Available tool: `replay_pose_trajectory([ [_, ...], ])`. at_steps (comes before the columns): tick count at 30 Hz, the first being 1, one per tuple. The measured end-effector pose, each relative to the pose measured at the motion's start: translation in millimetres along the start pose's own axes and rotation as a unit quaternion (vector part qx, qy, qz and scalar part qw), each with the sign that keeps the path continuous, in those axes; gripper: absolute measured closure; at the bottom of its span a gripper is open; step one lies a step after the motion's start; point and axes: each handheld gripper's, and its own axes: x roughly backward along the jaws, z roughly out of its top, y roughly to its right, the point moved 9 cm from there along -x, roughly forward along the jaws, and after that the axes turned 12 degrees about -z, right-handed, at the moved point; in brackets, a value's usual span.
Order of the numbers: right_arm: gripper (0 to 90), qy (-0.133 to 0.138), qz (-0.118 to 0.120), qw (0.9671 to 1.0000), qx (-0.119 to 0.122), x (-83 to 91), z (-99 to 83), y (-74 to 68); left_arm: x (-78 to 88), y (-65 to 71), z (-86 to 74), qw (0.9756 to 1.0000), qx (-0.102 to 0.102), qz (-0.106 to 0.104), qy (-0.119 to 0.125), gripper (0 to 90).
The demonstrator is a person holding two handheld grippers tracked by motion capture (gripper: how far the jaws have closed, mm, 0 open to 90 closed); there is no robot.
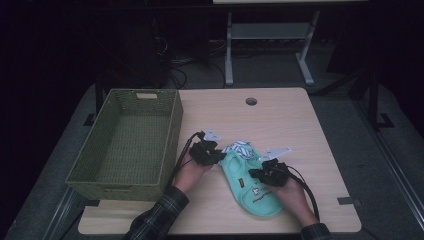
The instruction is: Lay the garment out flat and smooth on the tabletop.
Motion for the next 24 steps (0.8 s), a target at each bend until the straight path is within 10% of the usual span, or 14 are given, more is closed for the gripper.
replay_pose_trajectory([
  [17,89.8,-0.003,-0.006,1.0000,0.001,0.0,0.7,-0.7,18.1,46.3,33.3,0.9931,-0.047,-0.083,0.067,81.4],
  [24,89.8,-0.005,-0.008,1.0000,0.000,-0.1,1.4,-1.6,17.3,53.4,36.3,0.9928,-0.069,-0.073,0.065,81.5],
])
